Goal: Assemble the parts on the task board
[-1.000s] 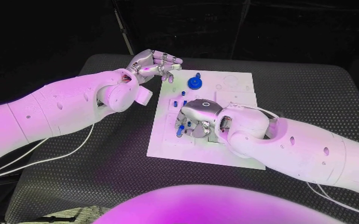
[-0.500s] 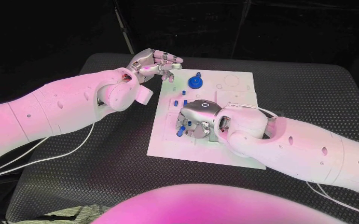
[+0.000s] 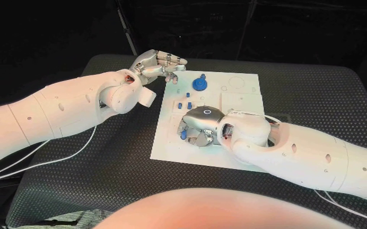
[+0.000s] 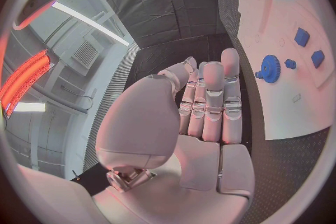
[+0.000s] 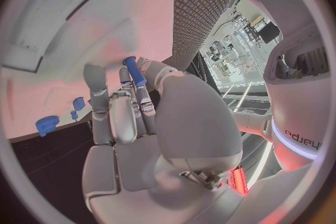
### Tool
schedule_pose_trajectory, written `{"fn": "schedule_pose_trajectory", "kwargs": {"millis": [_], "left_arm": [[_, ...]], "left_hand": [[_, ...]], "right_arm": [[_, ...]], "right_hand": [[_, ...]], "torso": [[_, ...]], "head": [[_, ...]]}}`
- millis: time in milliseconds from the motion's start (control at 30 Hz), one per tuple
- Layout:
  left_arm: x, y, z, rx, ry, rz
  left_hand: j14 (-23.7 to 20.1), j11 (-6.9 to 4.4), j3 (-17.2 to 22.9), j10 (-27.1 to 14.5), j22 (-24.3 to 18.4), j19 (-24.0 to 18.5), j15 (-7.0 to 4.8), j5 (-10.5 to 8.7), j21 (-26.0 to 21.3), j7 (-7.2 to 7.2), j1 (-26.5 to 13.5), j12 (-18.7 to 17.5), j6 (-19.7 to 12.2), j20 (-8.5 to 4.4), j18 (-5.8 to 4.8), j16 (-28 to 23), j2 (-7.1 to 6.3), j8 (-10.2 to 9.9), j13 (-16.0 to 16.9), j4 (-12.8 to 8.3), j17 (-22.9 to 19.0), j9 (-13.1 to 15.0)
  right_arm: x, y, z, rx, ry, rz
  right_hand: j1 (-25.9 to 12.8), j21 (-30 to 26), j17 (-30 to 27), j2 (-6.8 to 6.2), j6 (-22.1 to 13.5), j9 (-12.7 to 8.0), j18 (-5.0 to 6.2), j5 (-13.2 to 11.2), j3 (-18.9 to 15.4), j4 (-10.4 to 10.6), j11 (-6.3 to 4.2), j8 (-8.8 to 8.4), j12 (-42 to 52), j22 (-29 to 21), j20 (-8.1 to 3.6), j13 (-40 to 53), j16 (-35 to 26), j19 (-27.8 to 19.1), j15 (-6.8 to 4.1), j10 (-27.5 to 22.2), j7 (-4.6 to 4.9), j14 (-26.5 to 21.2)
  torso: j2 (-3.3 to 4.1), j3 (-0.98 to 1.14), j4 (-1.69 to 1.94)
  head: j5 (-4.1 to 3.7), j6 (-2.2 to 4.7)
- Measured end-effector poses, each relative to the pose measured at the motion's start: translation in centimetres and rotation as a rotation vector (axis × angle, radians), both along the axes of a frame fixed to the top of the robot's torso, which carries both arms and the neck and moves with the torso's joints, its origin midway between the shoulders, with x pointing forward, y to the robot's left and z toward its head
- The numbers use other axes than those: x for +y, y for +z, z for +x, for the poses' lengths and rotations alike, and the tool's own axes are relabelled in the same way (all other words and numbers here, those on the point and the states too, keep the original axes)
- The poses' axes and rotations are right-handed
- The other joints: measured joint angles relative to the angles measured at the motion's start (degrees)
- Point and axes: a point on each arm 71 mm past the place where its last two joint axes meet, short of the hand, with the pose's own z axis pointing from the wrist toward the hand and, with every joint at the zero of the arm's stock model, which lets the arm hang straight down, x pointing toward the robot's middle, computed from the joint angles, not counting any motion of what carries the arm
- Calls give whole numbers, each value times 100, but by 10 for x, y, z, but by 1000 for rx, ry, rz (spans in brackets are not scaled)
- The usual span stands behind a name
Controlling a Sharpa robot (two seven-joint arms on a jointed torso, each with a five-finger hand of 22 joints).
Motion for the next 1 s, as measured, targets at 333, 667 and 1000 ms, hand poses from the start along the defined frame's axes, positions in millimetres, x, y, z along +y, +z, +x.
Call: {"fn": "schedule_pose_trajectory", "kwargs": {"millis": [333,667,1000], "left_arm": [[0,0,0,3,-5,0],[1,-1,0,10,-8,2],[3,-2,1,14,-6,5]], "left_hand": [[0,0,0,0,-2,0,0,0,0,0,0,0,0,0,0,0,0,0,3,0,-8,0],[0,0,0,0,-8,0,0,0,0,0,0,25,0,0,0,-23,0,0,3,0,-14,0],[0,21,-25,-21,-18,0,0,0,-22,0,-28,25,0,0,0,-22,28,0,14,26,-14,0]], "right_arm": [[-3,1,1,-6,-6,42],[-20,12,-3,-19,-36,166],[-99,37,23,53,-278,306]], "right_hand": [[-108,-376,-346,-57,-715,3,1,98,-309,-119,54,1,24,-560,79,31,-174,-324,50,-689,-71,11],[-135,-442,-401,-30,-1492,2,0,262,-703,-166,74,1,391,-656,100,74,-174,-345,49,-1033,-339,11],[-353,-57,-113,219,-504,158,0,111,-1004,80,-112,379,1282,-19,3,266,-19,90,-20,66,-77,11]], "torso": [[-1,3,0],[-6,9,-4],[-43,1,-29]], "head": [[-30,26],[-107,93],[-263,203]]}}
